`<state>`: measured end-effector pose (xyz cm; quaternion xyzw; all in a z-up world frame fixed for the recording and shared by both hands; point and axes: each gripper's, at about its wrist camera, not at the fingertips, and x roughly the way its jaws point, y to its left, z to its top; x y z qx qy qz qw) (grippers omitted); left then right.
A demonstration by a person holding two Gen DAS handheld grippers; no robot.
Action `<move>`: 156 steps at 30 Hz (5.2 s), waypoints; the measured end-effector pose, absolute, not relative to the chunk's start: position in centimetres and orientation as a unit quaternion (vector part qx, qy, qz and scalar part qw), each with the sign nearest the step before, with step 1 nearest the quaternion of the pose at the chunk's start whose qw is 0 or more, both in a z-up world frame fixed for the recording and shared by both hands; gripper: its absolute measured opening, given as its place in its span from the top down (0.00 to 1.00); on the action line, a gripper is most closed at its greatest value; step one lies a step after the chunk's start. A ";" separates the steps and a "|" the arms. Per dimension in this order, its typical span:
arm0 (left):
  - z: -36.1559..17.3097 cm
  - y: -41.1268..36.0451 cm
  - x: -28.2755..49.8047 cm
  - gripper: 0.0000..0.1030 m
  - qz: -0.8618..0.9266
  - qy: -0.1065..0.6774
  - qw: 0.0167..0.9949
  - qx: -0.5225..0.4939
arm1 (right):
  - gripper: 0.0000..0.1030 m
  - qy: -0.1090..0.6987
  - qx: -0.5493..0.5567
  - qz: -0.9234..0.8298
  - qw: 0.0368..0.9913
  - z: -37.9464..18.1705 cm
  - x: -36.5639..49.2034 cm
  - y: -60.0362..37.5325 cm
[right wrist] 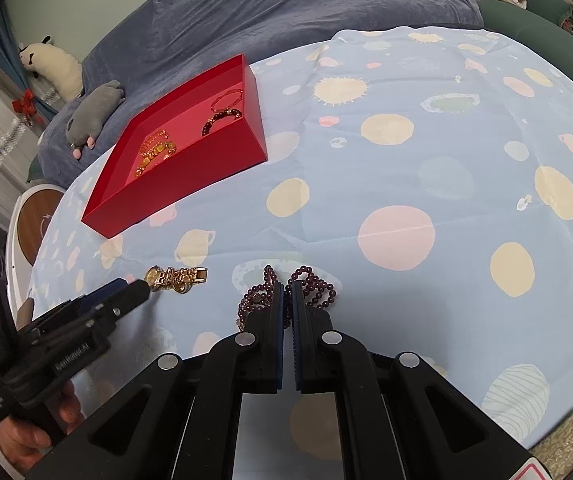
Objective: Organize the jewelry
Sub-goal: 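Grasp the garnet bead bracelet with the right tool while the left tool approaches the gold watch, then close the left tool on the gold watch band while the right tool holds the garnet bracelet, then carry the watch and garnet bracelet into the red box and open both tools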
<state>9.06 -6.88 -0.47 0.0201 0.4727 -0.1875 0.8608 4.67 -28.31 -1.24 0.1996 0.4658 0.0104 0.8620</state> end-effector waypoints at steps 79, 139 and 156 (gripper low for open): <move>-1.1 -9.0 10.0 0.88 -0.061 0.494 0.864 -0.078 | 0.96 0.461 0.225 0.028 0.858 -1.7 5.2 -28.3; 4.5 -4.7 35.0 0.88 -0.138 0.477 0.865 -0.064 | 0.96 0.459 0.223 0.141 0.849 2.0 34.9 -20.5; 7.8 -3.6 28.8 0.66 -0.125 0.430 0.893 -0.039 | 0.88 0.414 0.199 0.113 0.881 5.9 28.3 -23.4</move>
